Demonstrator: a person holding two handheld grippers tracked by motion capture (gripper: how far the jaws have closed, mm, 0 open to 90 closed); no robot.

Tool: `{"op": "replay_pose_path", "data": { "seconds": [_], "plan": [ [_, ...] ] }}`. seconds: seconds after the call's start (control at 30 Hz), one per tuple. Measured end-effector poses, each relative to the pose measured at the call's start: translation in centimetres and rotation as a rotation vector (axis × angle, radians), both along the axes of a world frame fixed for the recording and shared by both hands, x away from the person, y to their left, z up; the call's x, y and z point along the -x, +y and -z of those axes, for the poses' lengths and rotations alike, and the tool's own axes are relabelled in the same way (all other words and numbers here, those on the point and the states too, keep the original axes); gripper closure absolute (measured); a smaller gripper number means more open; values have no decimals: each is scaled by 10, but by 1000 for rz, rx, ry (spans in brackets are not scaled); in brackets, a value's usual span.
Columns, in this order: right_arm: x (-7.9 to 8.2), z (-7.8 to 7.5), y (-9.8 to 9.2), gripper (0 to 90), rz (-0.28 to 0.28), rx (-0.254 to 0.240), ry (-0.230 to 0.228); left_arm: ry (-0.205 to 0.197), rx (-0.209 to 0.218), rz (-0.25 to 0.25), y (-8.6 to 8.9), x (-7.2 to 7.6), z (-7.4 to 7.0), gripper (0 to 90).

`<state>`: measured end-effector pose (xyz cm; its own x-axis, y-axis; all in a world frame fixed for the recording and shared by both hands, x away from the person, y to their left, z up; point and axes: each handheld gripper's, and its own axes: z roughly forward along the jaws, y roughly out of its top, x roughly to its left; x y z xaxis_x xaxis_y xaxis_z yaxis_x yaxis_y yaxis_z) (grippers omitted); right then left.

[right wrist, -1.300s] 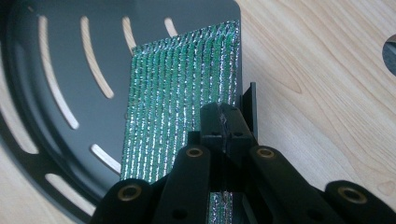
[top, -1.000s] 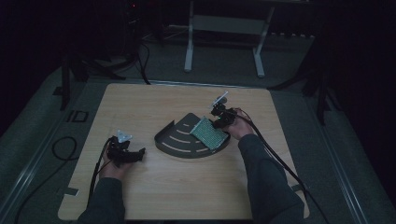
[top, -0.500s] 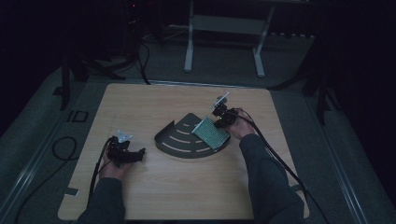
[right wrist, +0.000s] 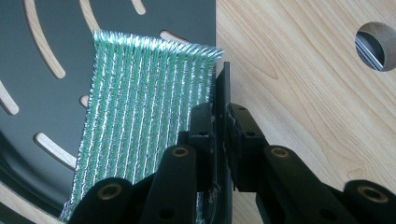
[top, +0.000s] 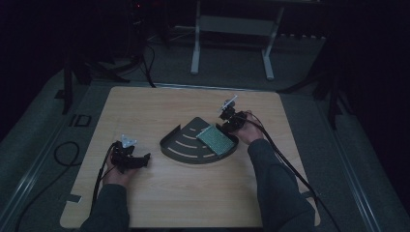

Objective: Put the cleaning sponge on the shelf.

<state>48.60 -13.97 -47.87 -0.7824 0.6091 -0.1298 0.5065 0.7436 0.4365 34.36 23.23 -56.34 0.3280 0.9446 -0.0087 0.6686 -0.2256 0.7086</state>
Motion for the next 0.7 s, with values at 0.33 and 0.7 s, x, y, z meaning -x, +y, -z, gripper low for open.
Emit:
{"op": "replay_pose_path", "data": {
  "seconds": [0.33, 0.7],
  "plan": [
    [8, -11, -10, 754, 24, -53, -32, 0, 0, 0, 0, 0, 0, 139],
    [25, -19, -59, 592, 133, -113, -65, 0, 0, 0, 0, 0, 0, 139]
  ]
}}
